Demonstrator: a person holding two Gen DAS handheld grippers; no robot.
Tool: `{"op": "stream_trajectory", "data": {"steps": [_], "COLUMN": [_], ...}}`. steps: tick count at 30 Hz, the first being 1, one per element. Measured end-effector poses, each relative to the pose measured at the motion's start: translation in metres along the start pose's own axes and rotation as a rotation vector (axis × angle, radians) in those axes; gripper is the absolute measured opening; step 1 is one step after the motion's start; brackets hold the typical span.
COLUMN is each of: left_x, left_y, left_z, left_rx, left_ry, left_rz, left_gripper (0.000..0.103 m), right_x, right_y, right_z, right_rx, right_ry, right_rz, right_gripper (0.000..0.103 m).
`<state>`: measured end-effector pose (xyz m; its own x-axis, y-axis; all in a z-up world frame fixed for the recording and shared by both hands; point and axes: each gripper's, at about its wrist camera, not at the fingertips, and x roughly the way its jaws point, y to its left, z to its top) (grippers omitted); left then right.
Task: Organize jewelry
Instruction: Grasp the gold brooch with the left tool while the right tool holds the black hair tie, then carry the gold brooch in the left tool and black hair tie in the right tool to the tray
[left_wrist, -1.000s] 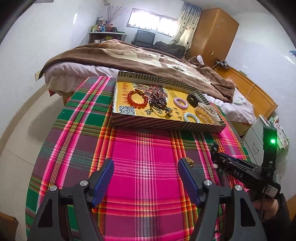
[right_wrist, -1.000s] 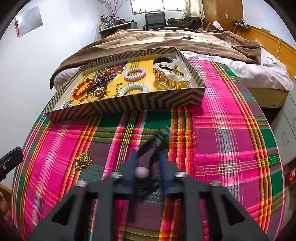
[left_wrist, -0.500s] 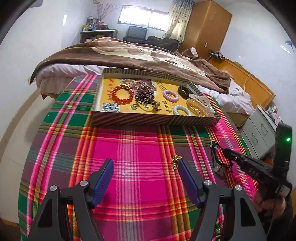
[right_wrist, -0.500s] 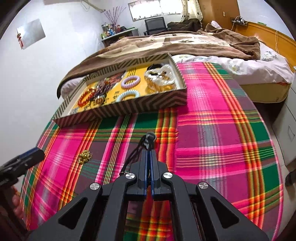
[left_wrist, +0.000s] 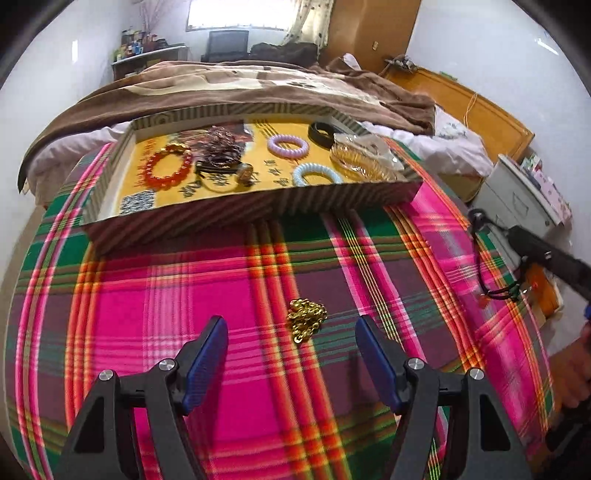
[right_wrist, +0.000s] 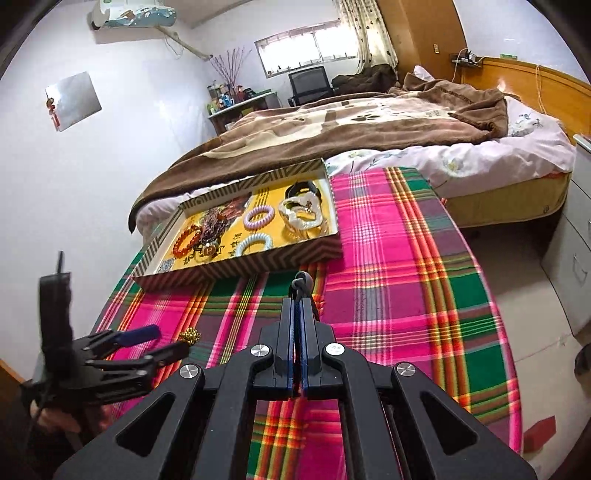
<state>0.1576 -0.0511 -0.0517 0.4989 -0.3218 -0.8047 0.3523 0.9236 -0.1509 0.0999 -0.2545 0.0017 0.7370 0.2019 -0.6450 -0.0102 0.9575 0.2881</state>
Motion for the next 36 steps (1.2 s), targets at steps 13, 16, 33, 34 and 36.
{"op": "stream_trajectory", "data": {"steps": [13,16,33,34,36], "left_x": [0.005,0.004,-0.037,-0.039,-0.046], "left_y": [-0.014,-0.013,0.002,0.003,0.01], "left_z": [0.0,0.0,0.012,0.013,0.018], "left_rx": [0.095,0.094,0.061,0.058,0.041], "left_ry": [-0.042,-0.045,-0.137,-0.141,-0.157], "left_rz": [0.067,0.067,0.031,0.027,0.014], "left_gripper": [0.034,0.017,0.009,0.009,0.009], "right_x": [0.0,0.001,0.001,0.001,0.003], "right_y": [0.002,0.003,0.021,0.023,0.029], "right_z": [-0.001,-0.001,0.008,0.01,0.014], "right_rx": [-0.004,-0.006,-0.035,-0.038,-0.048], "right_ry": [0.0,0.003,-0.01,-0.011,-0.014], "right_rz": [0.02,0.019,0.022,0.024,0.032], "right_gripper": [0.002,0.002,0.002,0.002,0.002]}}
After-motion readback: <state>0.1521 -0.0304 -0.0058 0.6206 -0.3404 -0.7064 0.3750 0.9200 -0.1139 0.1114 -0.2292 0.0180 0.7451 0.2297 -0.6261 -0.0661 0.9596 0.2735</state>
